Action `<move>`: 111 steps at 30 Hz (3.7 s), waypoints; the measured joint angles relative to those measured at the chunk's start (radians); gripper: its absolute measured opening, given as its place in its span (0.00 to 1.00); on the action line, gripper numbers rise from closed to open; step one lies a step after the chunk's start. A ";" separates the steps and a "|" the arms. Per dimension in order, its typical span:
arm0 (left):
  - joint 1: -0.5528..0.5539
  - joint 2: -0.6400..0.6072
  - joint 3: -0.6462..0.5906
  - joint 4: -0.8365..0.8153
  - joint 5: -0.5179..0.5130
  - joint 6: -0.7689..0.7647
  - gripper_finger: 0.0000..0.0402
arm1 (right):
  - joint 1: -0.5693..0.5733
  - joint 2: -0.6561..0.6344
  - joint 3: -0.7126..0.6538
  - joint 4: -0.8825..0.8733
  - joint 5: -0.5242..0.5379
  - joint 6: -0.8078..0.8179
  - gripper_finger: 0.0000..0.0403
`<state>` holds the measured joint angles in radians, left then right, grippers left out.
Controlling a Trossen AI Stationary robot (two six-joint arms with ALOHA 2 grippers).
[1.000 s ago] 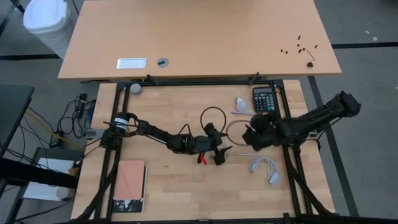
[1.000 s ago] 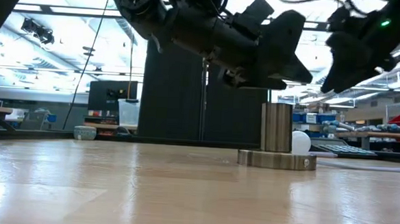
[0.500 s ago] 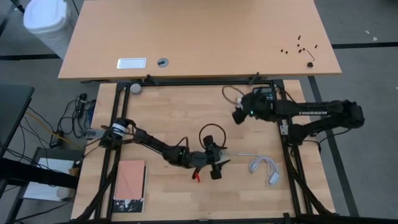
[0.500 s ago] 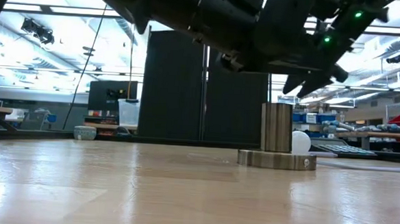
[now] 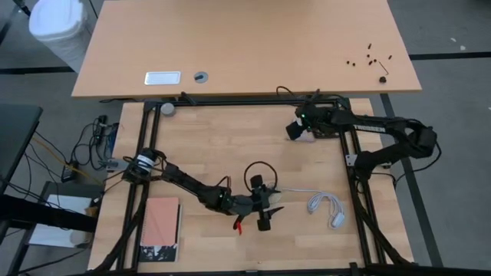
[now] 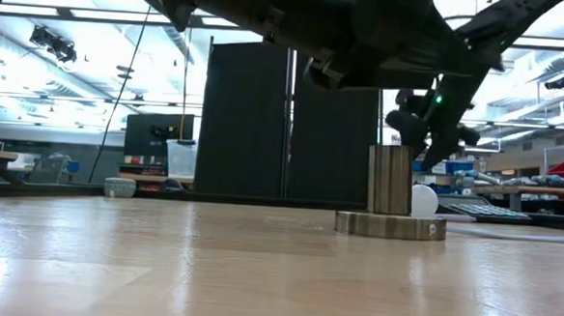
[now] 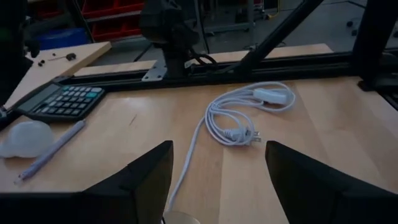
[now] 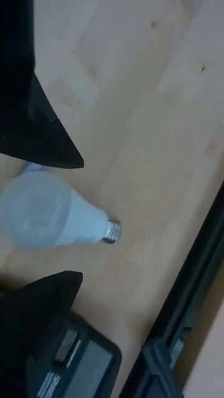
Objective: Screw lightbulb
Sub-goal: Move the lightbulb from the top to the center of the table
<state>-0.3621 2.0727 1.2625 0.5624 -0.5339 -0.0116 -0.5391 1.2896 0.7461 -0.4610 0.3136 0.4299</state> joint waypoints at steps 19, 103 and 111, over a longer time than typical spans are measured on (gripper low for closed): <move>-0.018 0.000 0.000 -0.006 0.001 -0.029 0.64 | -0.094 0.313 0.002 0.172 -0.070 -0.025 0.78; -0.118 -0.283 -0.272 -0.529 -0.500 0.294 0.64 | 0.559 0.460 0.315 0.532 -0.636 -0.038 0.67; -0.097 -0.282 -0.272 -0.490 -0.567 0.322 0.62 | 0.559 0.460 0.315 0.539 -0.633 -0.036 0.67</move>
<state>-0.4591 1.7905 0.9905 0.0720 -1.1009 0.3100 0.0200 1.7493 1.0611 0.0779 -0.3198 0.3937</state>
